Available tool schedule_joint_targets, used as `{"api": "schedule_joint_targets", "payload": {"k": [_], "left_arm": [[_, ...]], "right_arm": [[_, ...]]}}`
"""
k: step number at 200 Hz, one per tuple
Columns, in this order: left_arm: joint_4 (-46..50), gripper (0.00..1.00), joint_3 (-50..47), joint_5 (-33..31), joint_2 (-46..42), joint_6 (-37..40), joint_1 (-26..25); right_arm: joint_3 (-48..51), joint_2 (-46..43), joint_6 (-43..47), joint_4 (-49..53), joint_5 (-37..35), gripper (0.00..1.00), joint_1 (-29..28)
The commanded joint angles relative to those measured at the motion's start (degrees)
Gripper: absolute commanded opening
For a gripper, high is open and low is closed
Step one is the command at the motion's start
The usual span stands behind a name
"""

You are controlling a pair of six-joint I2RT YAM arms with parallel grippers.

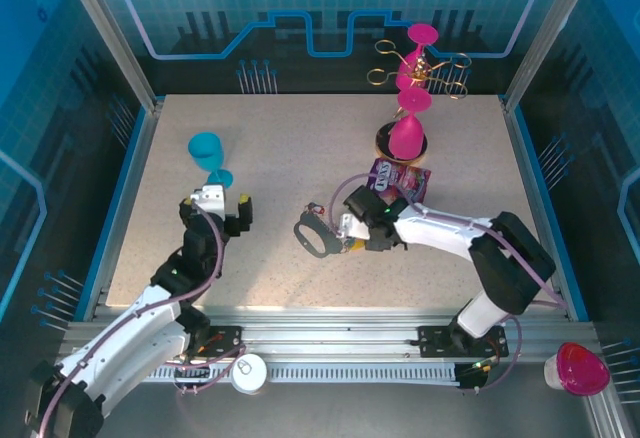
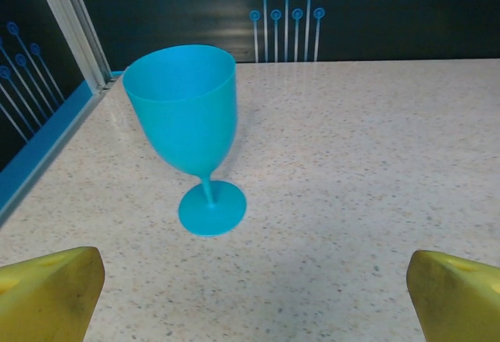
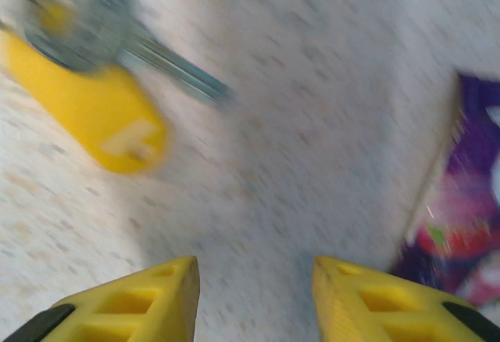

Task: Put the keys on the keyring

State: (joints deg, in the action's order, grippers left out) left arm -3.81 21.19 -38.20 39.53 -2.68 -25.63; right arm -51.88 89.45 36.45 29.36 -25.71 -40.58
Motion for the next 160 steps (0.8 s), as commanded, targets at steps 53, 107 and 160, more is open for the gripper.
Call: {"api": "schedule_joint_targets", "payload": {"k": [53,107,160], "left_arm": [[-14.6,0.99,-2.6,11.3,10.7,2.5,13.2],[-39.2,0.99,-5.8,15.6,30.1,0.6,19.5],[-62.8,0.99,-5.2,25.6,51.0,5.7,20.8]], "right_arm": [[19.9,-25.0,-30.4,-43.2,24.0,0.54,25.9],[24.0,-14.4,-32.9,-63.3,24.3,0.62,35.5],[25.3,-13.5,-30.8,-69.9,26.4,0.59,35.4]]}}
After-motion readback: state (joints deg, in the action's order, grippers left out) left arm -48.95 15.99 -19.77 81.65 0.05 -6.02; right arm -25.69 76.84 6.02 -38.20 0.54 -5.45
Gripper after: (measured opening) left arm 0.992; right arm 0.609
